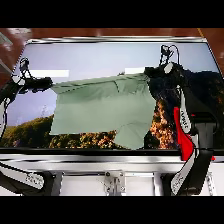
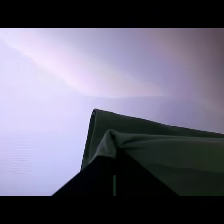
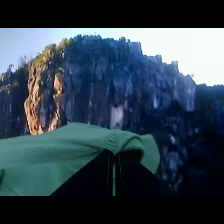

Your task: Fold the shirts.

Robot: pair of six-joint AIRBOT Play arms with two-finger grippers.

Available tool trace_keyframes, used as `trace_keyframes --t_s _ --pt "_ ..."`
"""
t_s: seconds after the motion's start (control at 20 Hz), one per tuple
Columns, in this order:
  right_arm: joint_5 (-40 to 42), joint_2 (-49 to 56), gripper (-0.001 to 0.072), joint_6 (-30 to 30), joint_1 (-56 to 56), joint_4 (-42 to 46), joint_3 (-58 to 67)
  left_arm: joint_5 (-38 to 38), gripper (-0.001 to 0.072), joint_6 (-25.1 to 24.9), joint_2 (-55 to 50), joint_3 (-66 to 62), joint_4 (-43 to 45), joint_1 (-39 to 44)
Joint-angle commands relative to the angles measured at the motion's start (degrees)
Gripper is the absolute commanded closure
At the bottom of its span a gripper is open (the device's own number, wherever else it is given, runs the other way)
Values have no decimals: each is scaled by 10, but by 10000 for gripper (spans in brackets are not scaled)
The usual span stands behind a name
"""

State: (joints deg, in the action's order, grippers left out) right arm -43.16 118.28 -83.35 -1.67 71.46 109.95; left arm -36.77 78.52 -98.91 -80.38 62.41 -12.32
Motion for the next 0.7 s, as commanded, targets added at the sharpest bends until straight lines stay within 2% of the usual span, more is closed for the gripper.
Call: trace_keyframes --t_s 0.0,0.1,0.2,0.3,0.35,0.4,0.45,0.5,0.55,0.65 --pt "-144 -6 654 -3 8 21 1 -89 670 -3 -6 -5 29 -2" --pt "-257 -6 654 -3 14 30 1 -178 671 -24 -9 -5 56 -3" --pt "-322 1 654 -7 16 32 0 -239 670 -24 -16 -5 71 -3" --pt "-341 11 653 -18 14 30 0 -257 670 -17 -21 -5 71 -2" --pt "-341 13 653 -23 14 28 0 -257 647 -6 -21 -5 71 -2" --pt "-336 12 599 -24 15 21 0 -257 500 3 -20 -5 71 -2" --pt "-330 8 421 -24 15 14 0 -266 263 10 -19 -9 71 -2" --pt "-329 0 162 -24 17 9 1 -285 165 11 -19 -17 71 -4" --pt "-333 -12 86 -17 19 9 1 -311 166 11 -19 -31 73 -7" --pt "-349 -45 86 0 28 17 1 -365 165 24 -11 -64 92 -19"
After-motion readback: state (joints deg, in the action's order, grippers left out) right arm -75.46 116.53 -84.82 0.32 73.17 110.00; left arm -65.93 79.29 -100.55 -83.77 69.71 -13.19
